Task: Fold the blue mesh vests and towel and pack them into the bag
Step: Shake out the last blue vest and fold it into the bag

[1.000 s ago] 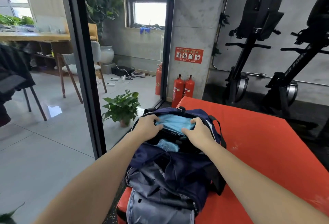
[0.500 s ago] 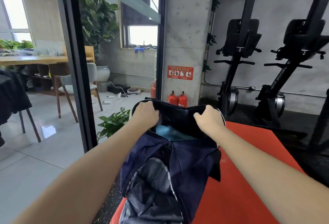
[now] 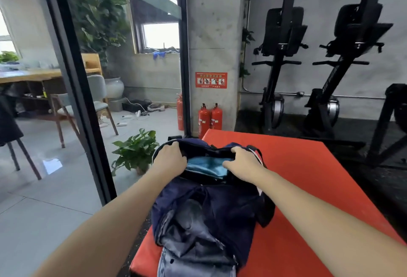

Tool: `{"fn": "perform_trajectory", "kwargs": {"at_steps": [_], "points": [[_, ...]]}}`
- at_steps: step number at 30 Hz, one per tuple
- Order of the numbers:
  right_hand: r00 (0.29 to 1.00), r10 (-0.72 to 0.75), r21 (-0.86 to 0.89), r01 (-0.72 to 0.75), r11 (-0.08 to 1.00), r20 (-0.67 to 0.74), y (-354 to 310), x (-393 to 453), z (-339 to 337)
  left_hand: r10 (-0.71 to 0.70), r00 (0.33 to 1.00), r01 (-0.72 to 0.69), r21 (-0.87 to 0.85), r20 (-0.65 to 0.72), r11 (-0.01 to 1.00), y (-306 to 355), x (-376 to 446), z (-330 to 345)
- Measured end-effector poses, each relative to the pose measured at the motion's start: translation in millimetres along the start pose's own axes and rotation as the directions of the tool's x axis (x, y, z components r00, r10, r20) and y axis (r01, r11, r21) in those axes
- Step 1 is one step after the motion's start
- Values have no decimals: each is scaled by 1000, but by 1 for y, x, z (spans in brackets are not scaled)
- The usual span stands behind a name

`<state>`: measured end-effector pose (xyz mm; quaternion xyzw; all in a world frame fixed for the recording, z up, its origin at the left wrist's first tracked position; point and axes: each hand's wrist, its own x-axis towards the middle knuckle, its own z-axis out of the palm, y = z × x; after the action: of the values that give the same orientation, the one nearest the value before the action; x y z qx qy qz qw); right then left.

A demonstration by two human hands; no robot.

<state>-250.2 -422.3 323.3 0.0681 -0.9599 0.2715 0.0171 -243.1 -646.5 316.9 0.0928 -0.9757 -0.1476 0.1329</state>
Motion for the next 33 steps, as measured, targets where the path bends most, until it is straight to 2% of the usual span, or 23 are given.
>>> {"fn": "perform_trajectory", "kwargs": {"at_steps": [4, 8, 13, 16, 19, 23, 26, 30, 33], "points": [[991, -130, 249, 122, 961, 15, -7, -10, -10, 12, 1000, -13, 58, 22, 998, 5, -3, -8], [971, -184, 399, 230, 887, -151, 10, -41, -28, 56, 998, -59, 67, 41, 996, 27, -26, -9], [970, -94, 433, 185, 882, -223, 71, -88, -45, 157, 984, -164, -81, -87, 983, 76, -83, 2], [975, -33, 425, 126, 896, -220, 115, -127, -54, 265, 937, -303, -155, -229, 940, 113, -130, 16], [979, 34, 419, 55, 907, -202, 164, -168, -60, 346, 900, -406, -215, -266, 888, 154, -176, 34], [970, 144, 407, -54, 912, -194, 231, -226, -70, 450, 874, -486, -286, -185, 826, 217, -234, 64], [954, 231, 406, -136, 904, -193, 284, -274, -79, 548, 834, -536, -323, -62, 780, 268, -272, 87], [909, 381, 391, -292, 873, -171, 358, -344, -85, 675, 722, -607, -330, 150, 723, 341, -324, 122], [860, 496, 368, -426, 827, -119, 413, -387, -80, 749, 592, -687, -298, 299, 662, 390, -365, 156]]}}
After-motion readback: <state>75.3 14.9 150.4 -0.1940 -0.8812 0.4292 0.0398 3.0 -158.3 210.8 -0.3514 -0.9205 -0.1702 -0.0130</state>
